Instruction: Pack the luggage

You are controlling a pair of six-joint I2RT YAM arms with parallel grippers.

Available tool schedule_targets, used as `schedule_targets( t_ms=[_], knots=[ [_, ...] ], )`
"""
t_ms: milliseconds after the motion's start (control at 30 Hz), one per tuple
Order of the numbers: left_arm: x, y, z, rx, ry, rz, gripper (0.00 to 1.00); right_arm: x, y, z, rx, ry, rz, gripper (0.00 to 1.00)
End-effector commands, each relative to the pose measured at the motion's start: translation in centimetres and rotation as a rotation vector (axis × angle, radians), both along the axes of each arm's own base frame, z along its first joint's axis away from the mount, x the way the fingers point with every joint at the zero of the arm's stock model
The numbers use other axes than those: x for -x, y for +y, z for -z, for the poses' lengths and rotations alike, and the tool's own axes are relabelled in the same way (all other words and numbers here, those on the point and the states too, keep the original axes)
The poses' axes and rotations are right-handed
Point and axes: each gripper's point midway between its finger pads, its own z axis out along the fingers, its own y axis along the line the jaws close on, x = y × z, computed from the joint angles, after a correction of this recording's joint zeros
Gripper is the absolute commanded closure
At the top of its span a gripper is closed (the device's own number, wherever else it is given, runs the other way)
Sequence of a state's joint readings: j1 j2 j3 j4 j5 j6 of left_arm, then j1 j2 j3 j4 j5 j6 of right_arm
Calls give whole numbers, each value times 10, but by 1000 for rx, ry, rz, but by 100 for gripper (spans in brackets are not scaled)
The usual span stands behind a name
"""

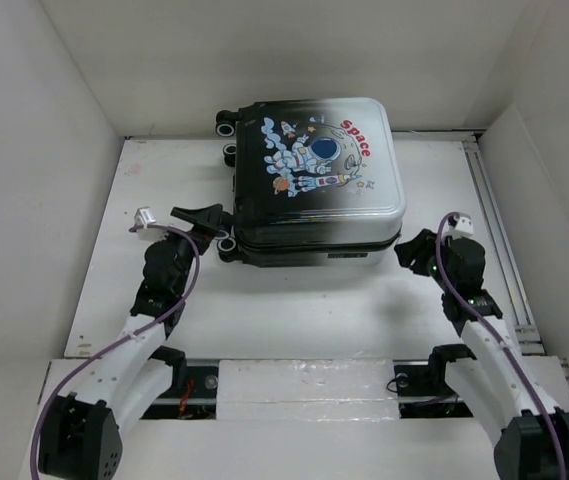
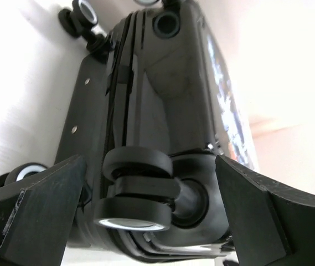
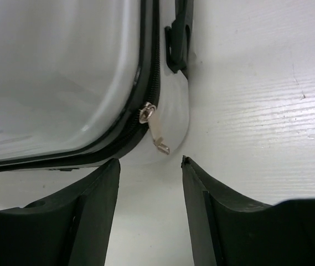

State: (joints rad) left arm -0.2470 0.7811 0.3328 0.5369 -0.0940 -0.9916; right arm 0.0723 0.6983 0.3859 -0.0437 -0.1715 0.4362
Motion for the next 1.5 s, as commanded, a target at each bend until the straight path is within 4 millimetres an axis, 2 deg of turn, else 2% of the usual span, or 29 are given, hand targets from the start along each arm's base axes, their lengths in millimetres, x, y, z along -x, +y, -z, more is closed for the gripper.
schedule_targets(
  t_ms=[0,100,133,200,267,300,333,367,433,467,500,700,833,867,967,1067,1100,1233,1267,1333,1367,1467],
  knots=[
    [2,-13,25,-47,75,78,0,-17,-4,-8,3,-78,23,46],
    [2,-21,35,-49,105,120,0,-26,-4,-8,3,-93,27,46],
    [1,-23,35,-46,95,131,0,-27,-4,0,13,-69,24,48],
    [3,-24,38,-45,95,141,0,-32,-6,-2,11,-83,29,50],
    [4,-24,38,-43,84,141,0,-33,0,4,8,-94,-10,54],
    [4,-24,35,-41,74,141,0,-39,3,-7,1,-159,-23,54],
    [5,-25,32,-39,65,152,0,-40,4,-4,-6,-162,-40,54],
    [6,-25,34,-38,62,152,0,-43,5,4,-5,-140,-41,54],
    [7,-28,33,-37,62,165,0,-50,5,5,4,-110,-43,54],
    [8,-29,33,-36,62,174,0,-56,5,-2,4,-117,-43,54],
    [8,-29,33,-36,62,175,0,-56,3,8,9,-84,-30,53],
    [5,-41,37,-27,79,210,0,-67,4,-8,-6,-174,-33,50],
    [1,-45,37,-14,88,224,0,-76,17,-22,8,-225,-124,62],
    [1,-45,33,0,74,223,0,-75,17,-14,7,-194,-124,62],
    [-4,-43,29,37,55,197,0,-72,21,-13,1,-197,-148,64],
    [-7,-45,24,99,34,194,0,-67,24,-20,-12,-218,-165,64],
    [-8,-45,16,119,5,195,4,-65,27,-25,-16,-234,-180,64],
    [-9,-49,9,203,-11,195,9,-60,28,-32,-26,-245,-187,64],
    [-8,-49,9,224,-12,195,11,-58,28,-26,-27,-226,-186,64],
    [-5,-48,8,275,-5,194,11,-57,30,-26,-30,-225,-200,64],
    [-4,-43,12,290,0,165,10,-56,32,-26,-33,-225,-210,62],
    [-1,-34,7,333,-10,116,7,-54,37,-23,-45,-213,-227,62]
  ],
)
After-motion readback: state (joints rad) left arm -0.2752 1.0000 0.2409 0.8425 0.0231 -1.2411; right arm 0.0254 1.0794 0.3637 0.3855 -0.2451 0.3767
